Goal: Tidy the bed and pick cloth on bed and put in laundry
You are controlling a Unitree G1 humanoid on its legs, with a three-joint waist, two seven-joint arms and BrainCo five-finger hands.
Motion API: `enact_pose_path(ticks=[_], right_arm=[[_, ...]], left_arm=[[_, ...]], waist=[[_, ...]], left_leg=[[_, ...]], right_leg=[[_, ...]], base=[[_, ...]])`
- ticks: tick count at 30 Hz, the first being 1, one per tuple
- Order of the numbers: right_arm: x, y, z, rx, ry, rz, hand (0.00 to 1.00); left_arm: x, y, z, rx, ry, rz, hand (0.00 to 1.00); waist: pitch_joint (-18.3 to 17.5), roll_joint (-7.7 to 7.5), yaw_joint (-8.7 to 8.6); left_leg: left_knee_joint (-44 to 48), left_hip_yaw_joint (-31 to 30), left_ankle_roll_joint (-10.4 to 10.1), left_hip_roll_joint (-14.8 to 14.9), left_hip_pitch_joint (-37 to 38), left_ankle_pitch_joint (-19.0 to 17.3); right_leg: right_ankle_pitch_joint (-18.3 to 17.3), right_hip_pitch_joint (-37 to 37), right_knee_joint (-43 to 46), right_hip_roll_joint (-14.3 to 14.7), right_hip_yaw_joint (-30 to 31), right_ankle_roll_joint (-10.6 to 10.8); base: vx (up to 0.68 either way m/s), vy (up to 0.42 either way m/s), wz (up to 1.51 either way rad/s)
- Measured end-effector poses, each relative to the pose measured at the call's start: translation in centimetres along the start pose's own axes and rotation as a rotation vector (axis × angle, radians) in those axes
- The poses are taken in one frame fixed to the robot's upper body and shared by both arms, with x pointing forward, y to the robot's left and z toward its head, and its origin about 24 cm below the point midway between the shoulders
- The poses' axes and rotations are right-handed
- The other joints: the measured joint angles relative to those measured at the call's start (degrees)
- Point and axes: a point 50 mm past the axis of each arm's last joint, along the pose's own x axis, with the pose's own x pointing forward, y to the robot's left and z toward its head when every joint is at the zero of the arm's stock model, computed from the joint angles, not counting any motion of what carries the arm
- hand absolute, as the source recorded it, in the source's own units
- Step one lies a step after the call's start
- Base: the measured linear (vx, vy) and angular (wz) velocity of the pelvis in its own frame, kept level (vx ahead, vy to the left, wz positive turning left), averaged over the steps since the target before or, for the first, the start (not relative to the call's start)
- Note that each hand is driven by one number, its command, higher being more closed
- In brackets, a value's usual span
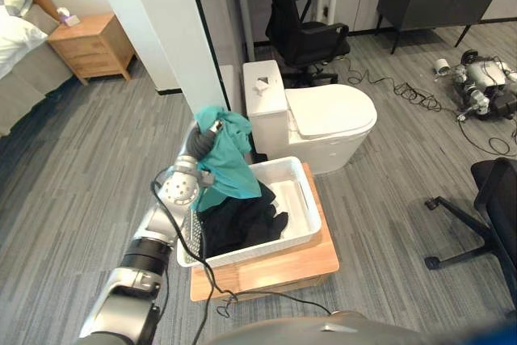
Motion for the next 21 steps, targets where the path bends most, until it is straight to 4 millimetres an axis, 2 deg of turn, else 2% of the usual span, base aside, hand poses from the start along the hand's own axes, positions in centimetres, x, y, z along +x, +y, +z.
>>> enact_pose_path(ticks=[7, 13, 16, 19, 21], right_arm=[[0.0, 0.3, -0.1, -0.023, 0.04, 0.02, 0.0], [0.1, 0.7, -0.1, -0.049, 0.052, 0.037, 0.0], [0.2, 0.9, 0.7, -0.049, 0.028, 0.045, 0.0], [0.4, 1.0, 2.3, -0.071, -0.013, 0.059, 0.0], [0.8, 1.7, 4.8, -0.076, -0.081, 0.083, 0.0]], left_arm=[[-2.0, -2.1, -2.8, -0.014, 0.109, -0.083, 1.0], [-2.7, -3.5, -3.1, -0.018, 0.125, -0.121, 1.0], [-2.8, -4.1, -3.1, -0.016, 0.141, -0.114, 1.0], [-2.9, -4.6, -4.1, 0.014, 0.211, -0.099, 1.0], [-1.3, -3.7, -3.9, 0.048, 0.231, -0.023, 1.0]], waist=[[0.01, -0.04, -0.41], [-0.03, -0.31, -1.12], [-0.05, -0.09, -1.33], [0.36, 0.05, -1.77], [3.57, 0.03, -2.07]], left_leg=[[-0.06, 0.43, -0.1, 0.05, -0.4, 0.09], [-0.05, 0.49, -0.1, 0.02, -1.15, 0.09], [-0.03, 0.49, -0.03, 0.02, -2.82, 0.27], [0.26, 1.28, 0.08, 0.22, -5.83, 0.63], [0.35, 1.68, 0.34, 0.43, -7.75, 1.26]], right_leg=[[-0.12, -1.84, 1.06, -0.08, 0.87, -0.01], [-0.11, -2.6, 0.95, -0.14, 0.91, 0.05], [0.23, -4.29, 0.99, -0.12, 0.96, 0.19], [0.93, -7.28, 0.99, 0.22, 1.68, 0.08], [1.79, -9.52, 1.11, 0.49, 2.29, -0.2]], base=[[-0.07, -0.009, -0.07], [-0.01, 0.0, -0.01], [0.01, -0.002, -0.01], [0.06, -0.013, -0.13], [-0.01, -0.017, -0.11]])
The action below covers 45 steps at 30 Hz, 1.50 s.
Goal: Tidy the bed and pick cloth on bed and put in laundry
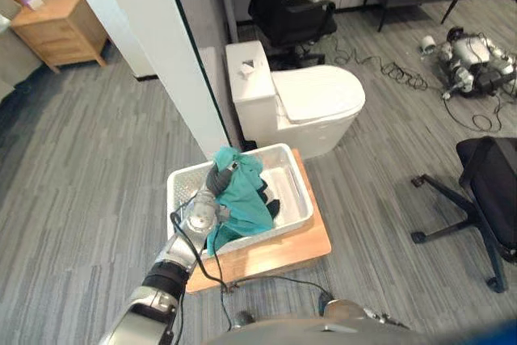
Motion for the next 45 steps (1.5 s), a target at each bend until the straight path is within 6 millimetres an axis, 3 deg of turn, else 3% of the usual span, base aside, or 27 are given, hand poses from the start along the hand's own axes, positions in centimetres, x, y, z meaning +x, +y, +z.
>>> enact_pose_path(ticks=[5, 11, 13, 14, 18, 26, 33, 36, 38, 41, 45], right_arm=[[0.6, 0.9, 4.0, -0.006, -0.12, 0.041, 0.0], [0.3, 1.3, 6.0, 0.008, -0.218, 0.064, 0.0], [0.2, 1.5, 6.4, 0.005, -0.244, 0.072, 0.0], [0.2, 1.5, 6.7, 0.001, -0.26, 0.074, 0.0], [0.0, 1.8, 7.5, -0.022, -0.304, 0.083, 0.0], [-0.3, 1.8, 8.1, -0.053, -0.336, 0.089, 0.0], [-0.1, 1.6, 7.5, -0.049, -0.3, 0.08, 0.0], [-0.2, 0.7, 6.2, -0.025, -0.257, 0.053, 0.0], [-0.2, 0.0, 5.0, -0.012, -0.214, 0.032, 0.0], [-0.4, -0.2, 3.7, -0.025, -0.169, 0.02, 0.0], [-0.5, -0.6, 2.0, -0.018, -0.115, 0.001, 0.0]], left_arm=[[2.9, 4.1, 2.3, 0.042, -0.019, 0.21, 1.0], [4.6, 7.3, 6.0, 0.071, -0.107, 0.372, 1.0], [4.9, 7.5, 6.5, 0.072, -0.108, 0.381, 1.0], [5.0, 7.6, 6.9, 0.08, -0.117, 0.384, 0.0], [5.2, 7.4, 7.3, 0.074, -0.122, 0.353, 0.0], [5.2, 6.4, 6.9, 0.017, -0.089, 0.286, 0.0], [4.6, 6.1, 5.2, -0.043, -0.044, 0.254, 0.0], [3.7, 5.9, 4.5, -0.046, -0.051, 0.211, 0.0], [2.8, 5.7, 2.8, -0.031, -0.016, 0.148, 0.0], [1.8, 5.8, 1.0, -0.013, 0.043, 0.104, 0.0], [0.6, 5.5, -1.1, -0.083, 0.129, 0.026, 0.0]], waist=[[6.34, -0.06, -1.21], [11.01, -0.49, -1.53], [11.52, -0.49, -1.68], [11.99, -0.52, -1.7], [13.8, -0.78, -0.97], [14.04, -0.33, -0.91], [13.71, 0.33, -2.3], [11.51, 2.6, -2.08], [8.87, 4.28, -1.93], [5.63, 4.93, -1.77], [2.83, 4.6, -1.26]], left_leg=[[0.03, 1.11, 0.16, 0.89, -4.47, 1.51], [0.04, 3.01, 0.18, 1.75, -7.16, 1.75], [0.04, 3.21, 0.18, 1.85, -8.03, 1.75], [0.06, 3.39, 0.18, 1.89, -8.39, 1.75], [3.82, 4.27, -0.04, 3.03, -8.94, -0.13], [5.86, 3.93, -0.68, 3.76, -8.7, -0.99], [6.11, 1.16, -0.64, 3.66, -6.43, -0.8], [5.67, -0.13, -0.6, 3.23, -5.65, -0.76], [3.81, -0.32, -0.71, 2.66, -3.39, -0.16], [1.41, -0.59, -1.03, 2.26, -0.07, 0.6], [0.09, -1.95, -0.97, 1.75, 2.49, 1.25]], right_leg=[[1.17, -5.4, 1.06, 0.62, 0.8, -0.44], [1.16, -10.53, 3.61, 1.01, 3.54, -0.45], [1.06, -11.98, 4.54, 1.1, 4.02, -0.53], [1.0, -12.61, 5.0, 1.15, 4.45, -0.6], [0.02, -13.22, 7.52, 1.16, 5.25, -1.27], [-2.67, -13.3, 10.52, 1.07, 4.93, -1.33], [-2.81, -9.21, 10.13, 0.49, 1.51, -1.22], [-2.81, -7.03, 8.78, 0.11, -0.07, -1.21], [-2.83, -4.74, 7.53, 0.02, -0.61, -1.1], [-2.86, -1.43, 5.93, 0.25, -1.36, -0.99], [-2.86, 2.2, 4.28, 0.12, -2.86, -0.68]], base=[[-0.07, -0.02, -0.09], [-0.01, -0.02, -0.22], [0.02, -0.009, -0.1], [0.04, 0.002, -0.07], [0.05, -0.006, -0.06], [0.02, -0.014, 0.02], [0.01, 0.0, 0.21], [0.01, 0.021, 0.24], [0.02, 0.024, 0.13], [0.02, 0.01, 0.09], [-0.01, 0.012, 0.17]])
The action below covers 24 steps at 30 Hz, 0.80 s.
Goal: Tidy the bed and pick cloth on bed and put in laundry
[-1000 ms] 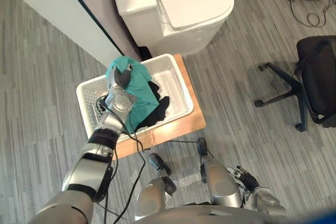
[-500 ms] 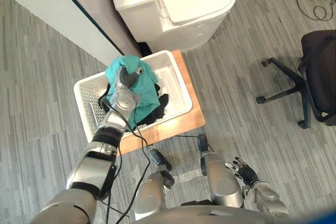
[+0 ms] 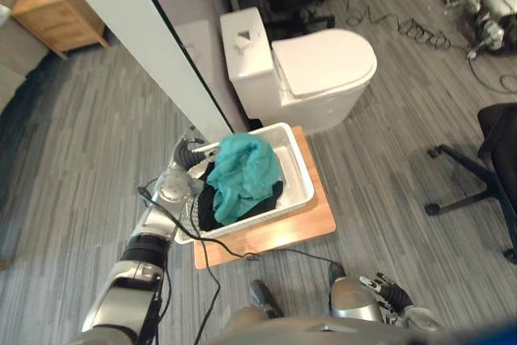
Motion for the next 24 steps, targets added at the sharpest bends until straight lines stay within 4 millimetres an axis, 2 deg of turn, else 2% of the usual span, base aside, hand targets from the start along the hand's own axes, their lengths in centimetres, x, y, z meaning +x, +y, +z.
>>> enact_pose_path(ticks=[5, 7, 10, 12, 16, 17, 19, 20, 22, 24], right_arm=[[-0.3, 0.0, -1.3, -0.019, 0.044, -0.005, 0.0], [-0.4, 0.0, -1.8, -0.012, 0.058, -0.007, 0.0], [-0.6, -0.2, -2.4, -0.01, 0.074, -0.016, 0.0], [-0.7, -0.2, -2.7, -0.006, 0.081, -0.017, 0.0], [-0.9, -0.2, -3.4, -0.003, 0.106, -0.015, 0.0], [-0.9, -0.2, -3.6, -0.012, 0.109, -0.014, 0.0], [-0.9, -0.2, -3.8, -0.018, 0.119, -0.012, 0.0], [-0.9, -0.1, -3.9, -0.017, 0.119, -0.01, 0.0], [-0.9, 0.4, -4.0, -0.011, 0.113, 0.001, 0.0], [-0.8, 0.8, -3.7, -0.01, 0.091, 0.018, 0.0]], left_arm=[[-0.9, 0.3, -2.1, -0.085, 0.065, -0.005, 0.0], [-1.4, 0.6, -2.1, -0.12, 0.048, 0.009, 0.0], [-2.0, 1.2, -2.1, -0.213, 0.021, 0.047, 0.0], [-2.7, 1.6, -3.1, -0.292, 0.043, 0.08, 0.0], [-5.3, 1.5, -7.6, -0.496, 0.196, 0.16, 0.0], [-6.4, 1.1, -9.3, -0.561, 0.259, 0.172, 0.0], [-7.9, 0.0, -11.9, -0.629, 0.368, 0.186, 0.0], [-9.4, -1.0, -14.0, -0.665, 0.467, 0.195, 0.0], [-12.2, -2.8, -16.9, -0.677, 0.617, 0.19, 0.0], [-16.7, -5.3, -20.5, -0.695, 0.833, 0.19, 0.0]], waist=[[-2.49, -0.62, 0.71], [-3.49, -0.85, 0.92], [-4.25, -0.92, 2.23], [-4.44, -1.06, 2.32], [-5.2, -2.08, 4.0], [-5.36, -2.37, 4.87], [-5.49, -2.76, 5.53], [-5.64, -3.02, 6.13], [-5.83, -3.57, 6.93], [-6.0, -3.83, 7.9]], left_leg=[[-0.3, -1.11, 0.18, -0.36, 0.95, 0.12], [-0.33, -1.57, 0.18, -0.55, 0.95, 0.11], [-0.35, -2.49, 0.2, -0.69, 0.97, 0.09], [-0.35, -3.34, 0.21, -0.81, 1.01, 0.08], [-0.34, -4.8, 0.15, -0.85, 1.21, 0.04], [-0.34, -5.09, 0.14, -0.85, 1.4, 0.05], [-0.35, -5.5, 0.14, -0.89, 2.01, 0.05], [-0.36, -6.13, 0.13, -0.93, 2.46, 0.04], [-0.38, -6.17, 0.03, -0.93, 3.1, -0.03], [-0.41, -6.21, 0.03, -0.98, 3.34, -0.01]], right_leg=[[0.08, 1.66, -1.26, -0.09, -0.98, 0.13], [0.05, 2.2, -2.09, -0.08, -1.43, 0.18], [0.19, 3.02, -2.71, -0.05, -2.01, 0.31], [0.36, 3.78, -3.2, -0.1, -2.94, 0.42], [0.36, 5.78, -4.15, 0.08, -4.14, 0.42], [0.36, 6.29, -4.37, 0.12, -4.43, 0.42], [0.36, 7.23, -4.46, 0.13, -4.85, 0.41], [0.33, 7.99, -4.49, 0.15, -5.08, 0.43], [0.13, 8.71, -4.48, 0.15, -5.04, 0.38], [-0.29, 8.59, -4.29, 0.05, -4.98, 0.46]], base=[[-0.03, 0.011, 0.12], [-0.02, 0.01, 0.13], [0.04, 0.0, 0.1], [0.06, -0.002, 0.2], [0.06, -0.01, 0.2], [0.04, -0.01, 0.2], [0.02, -0.009, 0.17], [0.0, -0.006, 0.17], [-0.04, -0.004, 0.09], [-0.08, -0.002, 0.04]])
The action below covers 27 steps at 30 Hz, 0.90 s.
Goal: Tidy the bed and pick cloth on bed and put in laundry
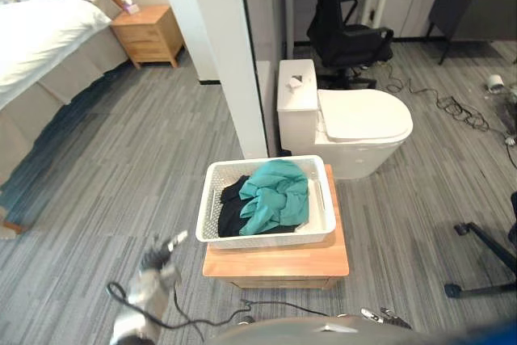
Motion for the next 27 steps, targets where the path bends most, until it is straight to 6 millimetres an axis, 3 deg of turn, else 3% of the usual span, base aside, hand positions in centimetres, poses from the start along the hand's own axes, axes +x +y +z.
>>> enact_pose_path(ticks=[1, 2, 3, 6, 10, 17, 27], right_arm=[[0.0, 0.0, -0.1, -0.001, 0.0, 0.001, 0.0], [0.0, 0.1, -0.4, 0.0, 0.0, 0.002, 0.0], [0.0, 0.1, -0.5, 0.005, 0.0, 0.0, 0.0], [-0.1, 0.1, -1.2, 0.039, 0.018, -0.009, 0.0], [0.1, 0.2, -1.3, 0.087, 0.028, -0.017, 0.0], [0.6, 0.6, -1.4, 0.114, 0.064, -0.008, 0.0], [1.0, 0.5, -0.6, 0.12, 0.08, -0.008, 0.0]], left_arm=[[-0.2, 0.4, -1.4, -0.008, 0.047, 0.018, 0.0], [-0.8, 1.4, -4.5, -0.044, 0.151, 0.061, 0.0], [-1.3, 2.1, -6.3, -0.059, 0.209, 0.09, 0.0], [-2.9, 3.2, -10.4, -0.096, 0.325, 0.12, 0.0], [-3.8, 2.7, -12.6, 0.025, 0.373, 0.097, 0.0], [-3.3, 2.2, -12.4, 0.255, 0.393, 0.067, 0.0], [-2.6, 1.6, -11.6, 0.364, 0.4, 0.019, 0.0]], waist=[[-0.08, -0.12, 0.26], [-0.29, -0.4, 0.65], [-0.46, -0.53, 0.83], [-0.89, -0.77, 1.76], [-0.91, -0.83, 1.95], [-1.57, -1.81, 2.02], [-1.2, -1.45, 2.11]], left_leg=[[-0.01, -0.01, 0.01, -0.02, 0.03, 0.0], [-0.02, -0.17, -0.03, -0.03, -0.18, -0.08], [-0.02, -0.25, -0.33, -0.05, -0.37, -0.29], [-0.04, -0.61, 0.0, -0.29, -0.4, -0.58], [-0.04, -1.62, 0.26, -1.11, -0.6, -0.74], [-0.03, -1.92, 0.8, -2.24, -0.18, -0.96], [-0.07, -1.6, 0.7, -2.26, 0.95, -1.07]], right_leg=[[-0.32, 0.0, 0.1, -0.04, 0.02, 0.21], [-0.85, -0.09, 0.27, -0.13, -0.08, 0.48], [-1.1, -0.17, 0.29, -0.14, -0.12, 0.44], [-1.43, -0.04, 0.29, -0.35, -0.27, 0.74], [-1.53, 0.28, 0.33, -1.16, -1.09, 1.18], [-1.17, 0.89, 0.69, -1.96, -1.5, 1.79], [-1.18, 1.61, 0.44, -1.85, -1.65, 1.76]], base=[[-0.08, 0.003, 0.05], [-0.09, 0.001, 0.07], [-0.08, 0.002, 0.06], [-0.03, 0.013, 0.04], [0.01, 0.035, 0.14], [0.08, 0.026, 0.03], [0.03, 0.002, -0.01]])
